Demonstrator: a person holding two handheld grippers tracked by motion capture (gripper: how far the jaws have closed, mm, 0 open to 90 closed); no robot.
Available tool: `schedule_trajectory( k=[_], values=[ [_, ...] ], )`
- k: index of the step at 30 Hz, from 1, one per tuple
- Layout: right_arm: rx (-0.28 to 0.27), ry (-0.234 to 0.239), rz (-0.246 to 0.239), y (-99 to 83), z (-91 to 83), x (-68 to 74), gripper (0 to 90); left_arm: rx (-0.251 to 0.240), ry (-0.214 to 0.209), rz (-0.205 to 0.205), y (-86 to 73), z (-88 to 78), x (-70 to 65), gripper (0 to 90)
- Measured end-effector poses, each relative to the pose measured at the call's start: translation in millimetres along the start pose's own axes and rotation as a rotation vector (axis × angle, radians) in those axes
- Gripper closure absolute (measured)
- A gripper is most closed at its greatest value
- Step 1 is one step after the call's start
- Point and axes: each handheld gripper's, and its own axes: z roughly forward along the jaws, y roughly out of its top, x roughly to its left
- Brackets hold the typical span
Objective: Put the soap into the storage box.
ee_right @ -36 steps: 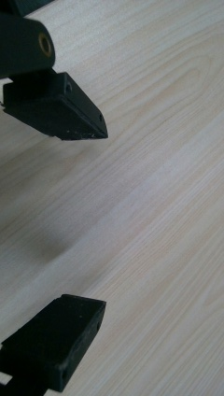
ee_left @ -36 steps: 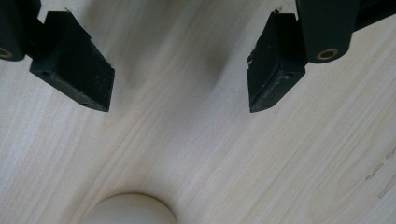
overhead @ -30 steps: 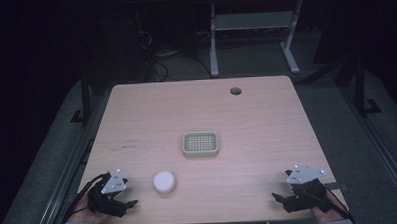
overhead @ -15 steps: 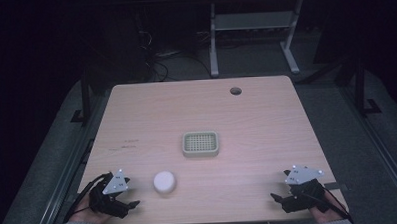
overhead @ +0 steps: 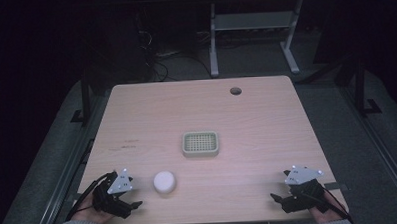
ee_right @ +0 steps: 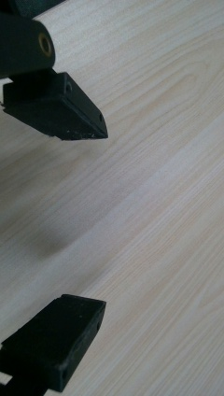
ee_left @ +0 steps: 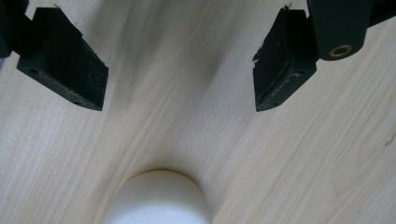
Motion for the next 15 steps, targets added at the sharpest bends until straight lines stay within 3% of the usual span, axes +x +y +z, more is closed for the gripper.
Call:
schedule_trajectory(
  k=[6, 15],
  values=[
    [0.003, 0.001, 0.017, -1.1, -0.4, -0.6, 13.9, -0.003, -0.004, 0.019, 9.8, -1.0, 0.5, 17.9],
    [0.001, 0.0, 0.018, -1.3, -0.5, -0.6, 13.9, 0.035, -0.04, 0.035, 20.3, 2.4, 0.4, 17.9]
  ],
)
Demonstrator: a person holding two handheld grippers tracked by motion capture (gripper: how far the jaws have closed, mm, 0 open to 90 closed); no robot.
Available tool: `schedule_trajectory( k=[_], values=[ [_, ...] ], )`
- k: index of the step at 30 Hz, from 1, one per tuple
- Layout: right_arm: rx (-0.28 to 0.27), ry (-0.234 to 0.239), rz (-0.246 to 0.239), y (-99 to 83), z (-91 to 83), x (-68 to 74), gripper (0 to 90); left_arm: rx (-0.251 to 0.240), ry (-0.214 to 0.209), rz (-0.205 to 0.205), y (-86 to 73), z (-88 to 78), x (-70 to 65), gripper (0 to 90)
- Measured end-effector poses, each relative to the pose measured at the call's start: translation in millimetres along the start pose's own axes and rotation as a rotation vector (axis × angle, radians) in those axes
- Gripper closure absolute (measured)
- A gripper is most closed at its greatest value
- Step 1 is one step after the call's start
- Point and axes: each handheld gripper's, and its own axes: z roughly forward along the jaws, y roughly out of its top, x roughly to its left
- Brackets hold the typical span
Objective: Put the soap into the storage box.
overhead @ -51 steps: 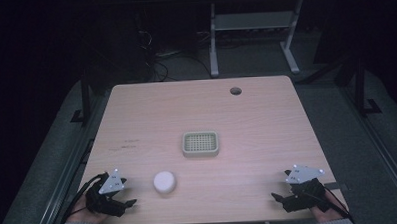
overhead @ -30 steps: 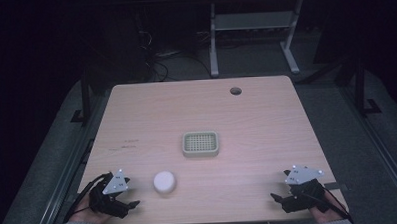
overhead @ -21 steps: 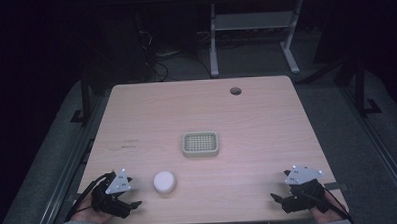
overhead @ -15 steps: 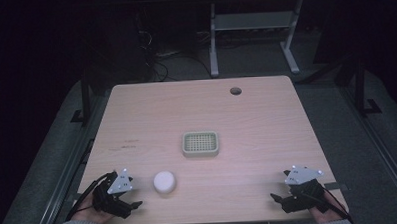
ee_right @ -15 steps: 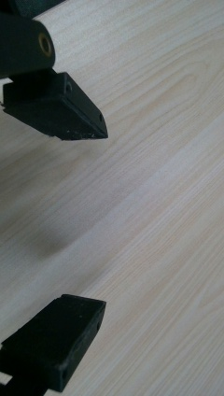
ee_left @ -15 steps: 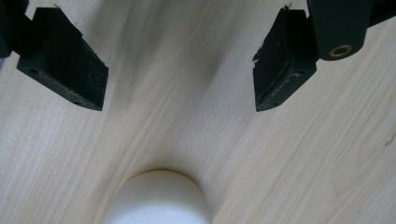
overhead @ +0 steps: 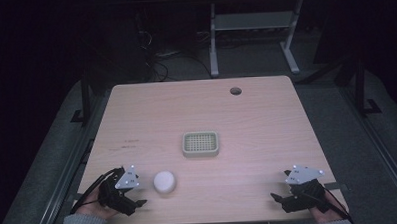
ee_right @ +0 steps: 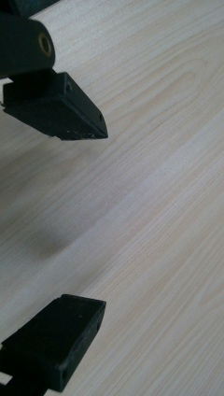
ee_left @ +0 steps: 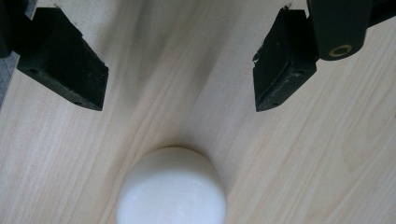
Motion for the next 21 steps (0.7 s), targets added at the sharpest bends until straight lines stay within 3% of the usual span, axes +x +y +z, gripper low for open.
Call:
schedule_trajectory(
  k=[6, 21],
  values=[
    [-0.002, 0.0, -0.001, 0.0, -0.1, 0.1, 13.9, 0.041, -0.023, 0.028, 6.2, 1.0, 0.1, 17.7],
    [-0.007, 0.002, -0.006, 0.1, -1.1, 0.2, 13.9, 0.081, -0.043, 0.072, 24.1, 0.6, 1.0, 17.7]
  ],
)
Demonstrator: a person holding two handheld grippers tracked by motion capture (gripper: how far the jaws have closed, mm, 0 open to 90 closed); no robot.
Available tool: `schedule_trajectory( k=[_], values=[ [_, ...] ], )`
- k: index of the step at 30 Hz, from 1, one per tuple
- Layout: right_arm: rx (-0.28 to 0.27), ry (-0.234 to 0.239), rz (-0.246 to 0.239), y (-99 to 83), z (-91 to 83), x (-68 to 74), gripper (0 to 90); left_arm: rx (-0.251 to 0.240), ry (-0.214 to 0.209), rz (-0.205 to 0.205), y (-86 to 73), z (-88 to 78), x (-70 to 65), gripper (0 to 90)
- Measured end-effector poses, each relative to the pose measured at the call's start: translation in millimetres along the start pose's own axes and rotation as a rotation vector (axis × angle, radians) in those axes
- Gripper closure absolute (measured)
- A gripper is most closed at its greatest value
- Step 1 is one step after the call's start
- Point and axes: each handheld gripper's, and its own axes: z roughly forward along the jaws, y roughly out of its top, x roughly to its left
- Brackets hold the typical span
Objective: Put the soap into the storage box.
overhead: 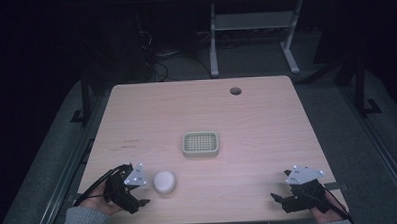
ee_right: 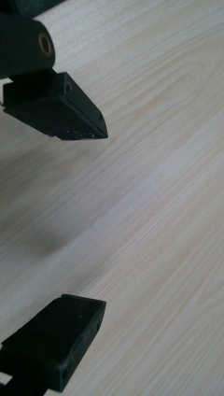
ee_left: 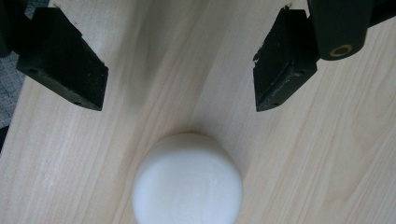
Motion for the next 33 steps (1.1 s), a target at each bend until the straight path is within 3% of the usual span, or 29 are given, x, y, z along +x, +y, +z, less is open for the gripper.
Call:
schedule_trajectory(
  k=[16, 24, 33],
  values=[
    [-0.011, 0.004, -0.001, 0.4, -1.3, 1.2, 13.9, 0.044, -0.022, 0.04, 27.5, 2.5, 3.5, 17.7],
    [-0.013, 0.005, -0.004, 0.4, -1.4, 1.1, 13.9, 0.083, -0.039, 0.087, 42.5, 4.6, 6.0, 17.7],
    [-0.014, 0.006, -0.001, 0.6, -1.6, 1.6, 13.9, 0.097, -0.054, 0.095, 51.1, 10.7, 6.4, 17.6]
  ],
)
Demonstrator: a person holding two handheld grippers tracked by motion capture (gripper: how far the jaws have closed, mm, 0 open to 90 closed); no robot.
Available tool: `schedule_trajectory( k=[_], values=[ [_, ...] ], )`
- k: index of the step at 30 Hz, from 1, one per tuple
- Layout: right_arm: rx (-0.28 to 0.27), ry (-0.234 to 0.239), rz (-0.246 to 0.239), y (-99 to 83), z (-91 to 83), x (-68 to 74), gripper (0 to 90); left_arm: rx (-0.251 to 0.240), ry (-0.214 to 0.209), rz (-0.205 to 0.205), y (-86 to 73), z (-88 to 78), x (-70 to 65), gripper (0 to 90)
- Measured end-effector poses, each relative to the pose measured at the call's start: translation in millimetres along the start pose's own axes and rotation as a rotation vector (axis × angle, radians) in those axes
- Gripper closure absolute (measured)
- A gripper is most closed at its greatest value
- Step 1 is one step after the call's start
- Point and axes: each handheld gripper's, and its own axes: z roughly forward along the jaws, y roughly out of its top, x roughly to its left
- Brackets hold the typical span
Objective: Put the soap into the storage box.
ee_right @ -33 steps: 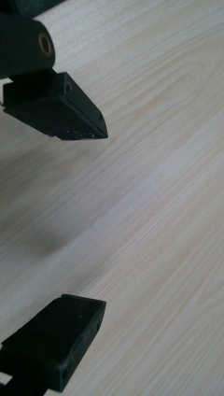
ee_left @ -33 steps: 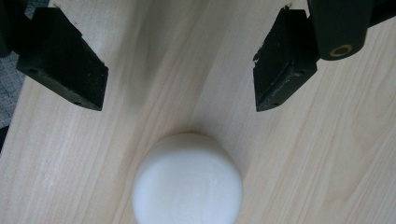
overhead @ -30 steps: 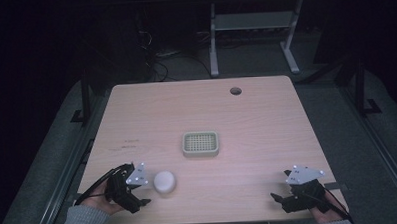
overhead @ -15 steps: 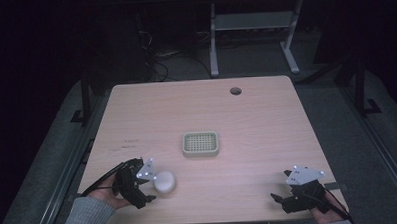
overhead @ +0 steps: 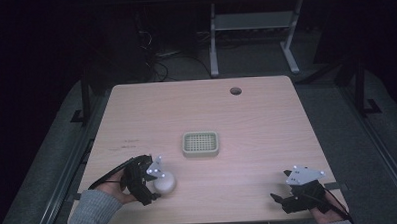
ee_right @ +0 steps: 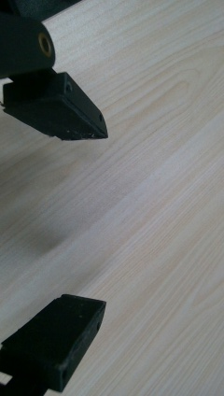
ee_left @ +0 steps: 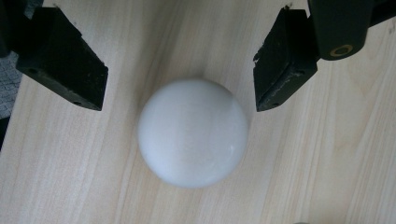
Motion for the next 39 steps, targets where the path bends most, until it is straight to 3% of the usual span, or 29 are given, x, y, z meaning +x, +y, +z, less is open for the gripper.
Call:
schedule_trajectory(
  k=[8, 23, 39],
  values=[
    [0.0, 0.002, 0.0, 0.0, 0.1, 0.1, 13.9, 0.018, -0.005, 0.023, 10.2, 3.0, 1.9, 17.6],
    [0.001, 0.004, -0.003, 0.5, 0.4, 0.6, 13.9, 0.04, -0.047, 0.015, 18.3, 13.2, 8.9, 17.6],
    [-0.003, 0.004, -0.001, 0.6, 0.1, 0.9, 14.0, 0.082, -0.061, 0.02, 24.5, 23.9, 12.9, 17.3]
  ],
)
